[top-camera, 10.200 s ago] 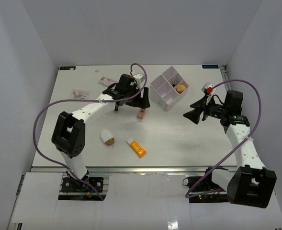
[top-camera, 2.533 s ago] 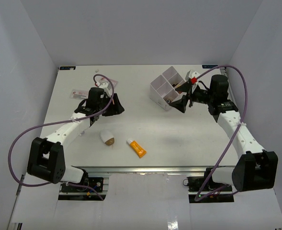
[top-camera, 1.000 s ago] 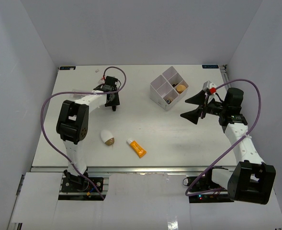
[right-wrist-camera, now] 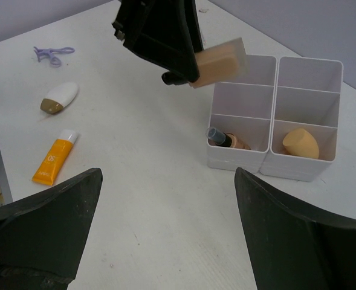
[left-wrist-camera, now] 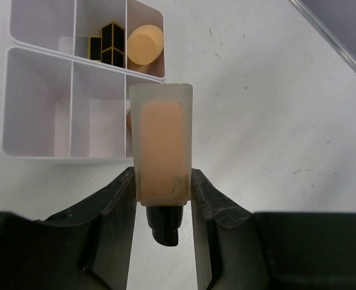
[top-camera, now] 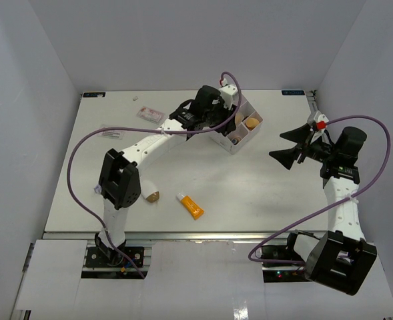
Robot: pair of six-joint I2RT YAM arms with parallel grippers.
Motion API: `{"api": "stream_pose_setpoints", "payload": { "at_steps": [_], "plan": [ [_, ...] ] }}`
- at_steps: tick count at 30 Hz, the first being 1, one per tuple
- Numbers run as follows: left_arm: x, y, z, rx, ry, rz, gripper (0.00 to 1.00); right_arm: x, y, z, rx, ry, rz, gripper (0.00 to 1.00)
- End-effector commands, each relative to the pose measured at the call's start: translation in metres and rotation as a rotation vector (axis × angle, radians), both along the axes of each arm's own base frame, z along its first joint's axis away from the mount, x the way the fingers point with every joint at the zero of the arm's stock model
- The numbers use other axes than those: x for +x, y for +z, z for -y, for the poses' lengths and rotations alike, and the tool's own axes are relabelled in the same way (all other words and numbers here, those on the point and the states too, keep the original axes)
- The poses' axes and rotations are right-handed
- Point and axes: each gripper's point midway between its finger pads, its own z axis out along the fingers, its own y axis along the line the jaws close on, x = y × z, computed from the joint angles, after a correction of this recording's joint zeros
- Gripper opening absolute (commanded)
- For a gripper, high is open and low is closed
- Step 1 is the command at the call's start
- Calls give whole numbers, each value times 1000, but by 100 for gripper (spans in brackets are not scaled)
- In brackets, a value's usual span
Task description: Organize the makeup
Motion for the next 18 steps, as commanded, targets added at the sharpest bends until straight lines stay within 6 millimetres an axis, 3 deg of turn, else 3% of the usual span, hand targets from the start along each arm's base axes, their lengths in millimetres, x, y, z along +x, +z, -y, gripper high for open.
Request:
{"api": "stream_pose_setpoints", "payload": {
  "at_steps": [1,3,8,18],
  "plan": [
    [4,3,22,35,-30,39,1,-4,4,5,9,1,14,97],
    [10,-11,27,59,-23,30,2,-4,3,7,14,1,8,96],
    [27,-18,35,81,2,49,3,-4,2,9,22,0,-3,96],
    [40,-36,38,127,18,55,7,-4,1,10,27,1,-9,96]
  ]
}}
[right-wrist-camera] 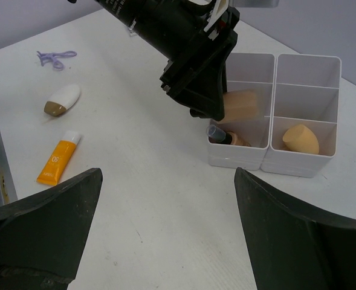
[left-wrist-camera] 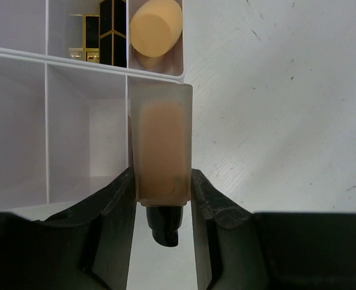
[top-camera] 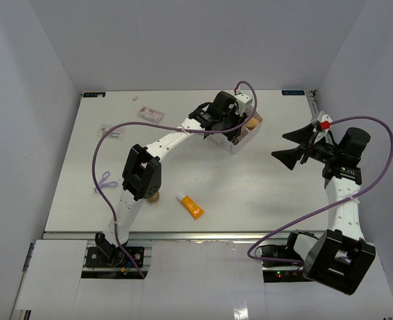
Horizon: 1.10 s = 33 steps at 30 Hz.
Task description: Organize the makeup
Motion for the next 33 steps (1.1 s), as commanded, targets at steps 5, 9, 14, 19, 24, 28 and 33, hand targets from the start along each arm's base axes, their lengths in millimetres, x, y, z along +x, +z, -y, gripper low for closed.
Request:
{"api": "stream_pose_setpoints", "payload": {
  "at_steps": [5,9,14,19,24,28,33],
  "plan": [
    [14,29,3,-27,6,87,9,-3,-1,0,10,21,4,96],
    [15,28,6,-28,0,87,10,-4,-1,1,16,23,-1,96],
    [16,24,9,-29,-6,83,11,-4,0,2,20,24,-5,96],
    [17,17,10,-18,-3,79,12,-5,0,2,25,30,-8,96],
    [19,14,10,-9,3,83,17,-6,0,3,29,35,-11,96],
    [20,9,10,-1,3,81,20,-6,0,3,30,36,-11,96],
    [20,7,11,2,1,81,25,-6,-1,4,35,39,-17,96]
  ]
}}
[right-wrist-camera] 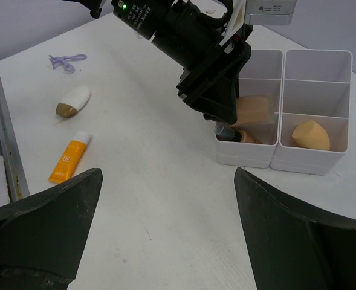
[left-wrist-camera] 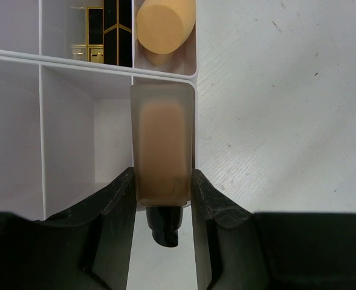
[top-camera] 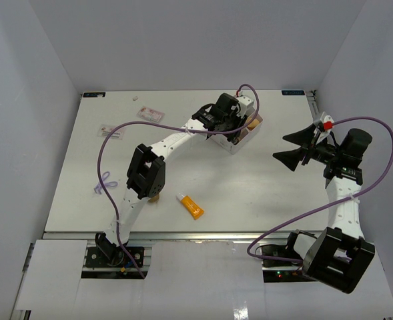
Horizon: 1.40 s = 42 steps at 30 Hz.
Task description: Organize the makeup
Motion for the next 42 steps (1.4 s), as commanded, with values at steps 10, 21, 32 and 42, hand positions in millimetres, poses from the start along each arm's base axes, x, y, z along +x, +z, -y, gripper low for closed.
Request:
{"api": "stream_pose_setpoints", "payload": {
  "at_steps": [10,21,32,42],
  "plan": [
    [9,24,10,-40,1,68,31,-2,1,1,10,25,11,96],
    [7,23,9,-24,6,74,35,-3,1,3,15,27,7,96],
    [5,23,7,-14,12,76,40,-3,0,4,19,27,1,96],
    [2,24,8,-12,8,75,45,-4,0,4,21,28,0,96]
  ]
}}
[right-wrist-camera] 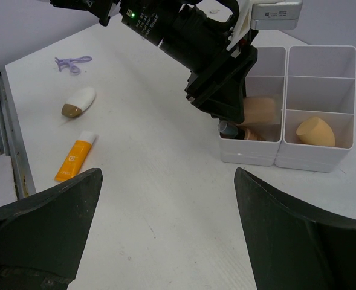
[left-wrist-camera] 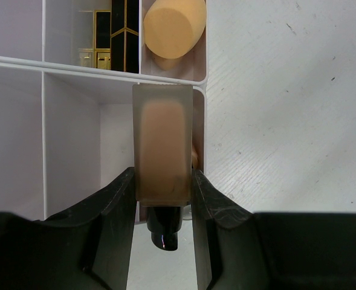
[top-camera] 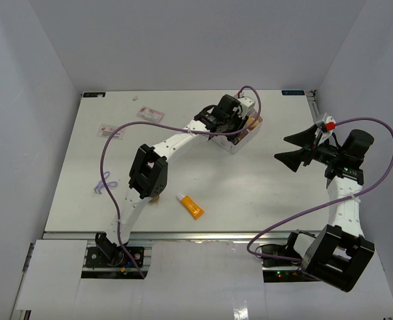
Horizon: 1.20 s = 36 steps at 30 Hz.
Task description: Organize the makeup
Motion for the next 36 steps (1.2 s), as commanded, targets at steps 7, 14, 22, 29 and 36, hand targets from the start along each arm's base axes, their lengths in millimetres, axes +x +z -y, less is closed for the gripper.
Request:
{"api": "stream_pose_setpoints", "payload": {
  "at_steps": [7,14,22,29,36],
  "plan": [
    [-3,32,3,-24,14,60,48,-1,2,1,3,18,16,96],
    [-3,33,3,-23,16,64,50,-2,3,1,5,18,16,96],
    [-3,37,3,-24,21,71,55,-1,2,1,8,18,12,96],
    [-1,104,5,-130,51,153,83,-5,3,0,8,29,19,97],
    [-7,187,-4,-276,89,253,98,-8,2,-2,5,35,30,97]
  ]
}}
